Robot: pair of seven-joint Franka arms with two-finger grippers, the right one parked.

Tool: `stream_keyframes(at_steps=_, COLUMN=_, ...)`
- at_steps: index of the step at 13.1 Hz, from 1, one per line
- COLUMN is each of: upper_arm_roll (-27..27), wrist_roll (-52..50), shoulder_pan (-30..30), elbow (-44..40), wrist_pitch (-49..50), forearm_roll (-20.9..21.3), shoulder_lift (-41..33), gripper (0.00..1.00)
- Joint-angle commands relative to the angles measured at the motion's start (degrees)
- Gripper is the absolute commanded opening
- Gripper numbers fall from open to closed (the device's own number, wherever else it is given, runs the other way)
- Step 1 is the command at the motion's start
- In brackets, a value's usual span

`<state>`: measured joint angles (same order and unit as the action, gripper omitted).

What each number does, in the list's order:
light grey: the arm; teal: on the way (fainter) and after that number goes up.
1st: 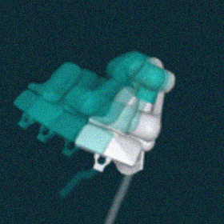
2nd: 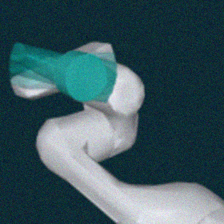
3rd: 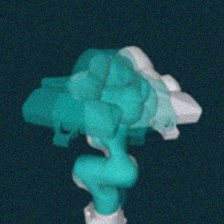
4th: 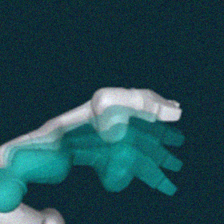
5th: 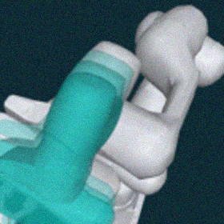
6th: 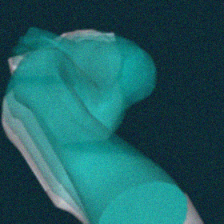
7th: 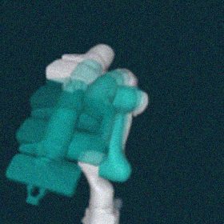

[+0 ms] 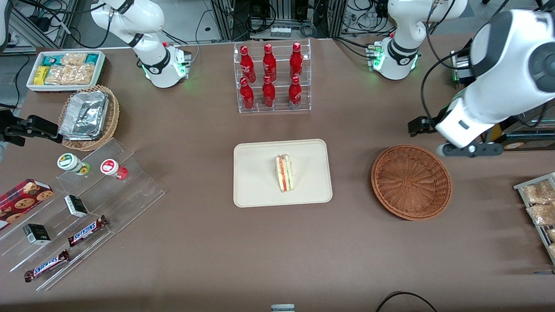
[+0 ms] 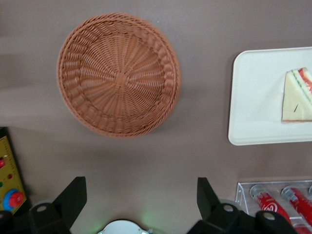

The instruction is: Place sandwich from basket to tray

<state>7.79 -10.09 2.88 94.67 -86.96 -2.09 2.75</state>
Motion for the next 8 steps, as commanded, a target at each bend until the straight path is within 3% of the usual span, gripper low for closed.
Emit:
stream_keyframes(at_steps=1, upper_arm_roll=1.43, wrist_roll=1.65, shoulder_pan=-3.66, elbow=0.52, wrist_pitch=3.71, forearm_roll=-0.28, shoulder_lift=-3.80, gripper=1.00)
stream_keyframes(at_steps=8, upper_arm_roll=-1.28, wrist_roll=3.58, shoulder_pan=-4.72, elbow=-1.24, wrist_pitch=8.74, forearm_roll=0.42, shoulder_lift=-6.26, gripper=1.00)
